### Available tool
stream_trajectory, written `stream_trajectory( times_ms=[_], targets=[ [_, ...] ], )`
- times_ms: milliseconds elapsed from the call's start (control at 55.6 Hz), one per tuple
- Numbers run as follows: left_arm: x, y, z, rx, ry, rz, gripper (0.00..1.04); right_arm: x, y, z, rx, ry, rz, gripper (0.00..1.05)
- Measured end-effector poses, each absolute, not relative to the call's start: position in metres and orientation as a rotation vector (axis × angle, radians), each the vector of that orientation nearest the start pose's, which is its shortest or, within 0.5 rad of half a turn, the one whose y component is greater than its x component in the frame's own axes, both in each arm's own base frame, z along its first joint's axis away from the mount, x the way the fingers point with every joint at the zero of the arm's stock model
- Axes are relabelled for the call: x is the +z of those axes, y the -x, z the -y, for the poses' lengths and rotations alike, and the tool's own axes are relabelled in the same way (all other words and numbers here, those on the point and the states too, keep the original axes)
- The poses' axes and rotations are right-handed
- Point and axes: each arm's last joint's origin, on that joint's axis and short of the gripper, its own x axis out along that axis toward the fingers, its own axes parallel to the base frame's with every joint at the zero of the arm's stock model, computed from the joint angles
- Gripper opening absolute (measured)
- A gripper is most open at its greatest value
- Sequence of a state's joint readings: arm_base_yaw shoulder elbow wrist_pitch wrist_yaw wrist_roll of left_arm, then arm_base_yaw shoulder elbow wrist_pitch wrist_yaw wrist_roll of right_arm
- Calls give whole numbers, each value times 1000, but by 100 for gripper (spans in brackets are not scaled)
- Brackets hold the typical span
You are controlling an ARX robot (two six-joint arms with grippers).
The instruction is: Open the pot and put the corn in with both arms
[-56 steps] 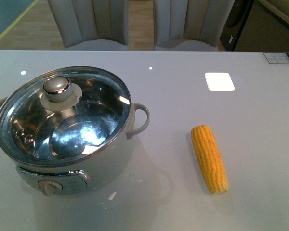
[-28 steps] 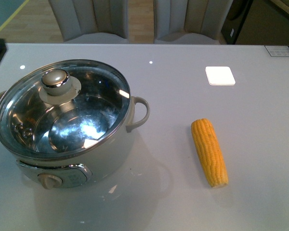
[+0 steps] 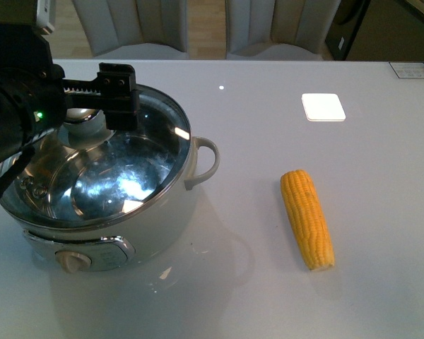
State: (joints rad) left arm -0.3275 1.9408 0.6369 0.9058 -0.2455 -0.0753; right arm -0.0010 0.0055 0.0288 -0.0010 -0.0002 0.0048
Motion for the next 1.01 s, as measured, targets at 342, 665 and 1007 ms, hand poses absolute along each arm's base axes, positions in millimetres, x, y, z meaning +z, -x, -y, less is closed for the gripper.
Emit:
stream_trajectory(
  times_ms=[342,665,1007],
  targets=[
    [73,-313,100,-37,8,-392,98,173,-96,0,-1,-5,22,96],
    [63,-310,100,-33,26,-404,76,173,-96,0,-1,-5,22,96],
    [64,-310,101,-30,19,-396,42,173,-96,0,-1,-5,22,96]
  ],
)
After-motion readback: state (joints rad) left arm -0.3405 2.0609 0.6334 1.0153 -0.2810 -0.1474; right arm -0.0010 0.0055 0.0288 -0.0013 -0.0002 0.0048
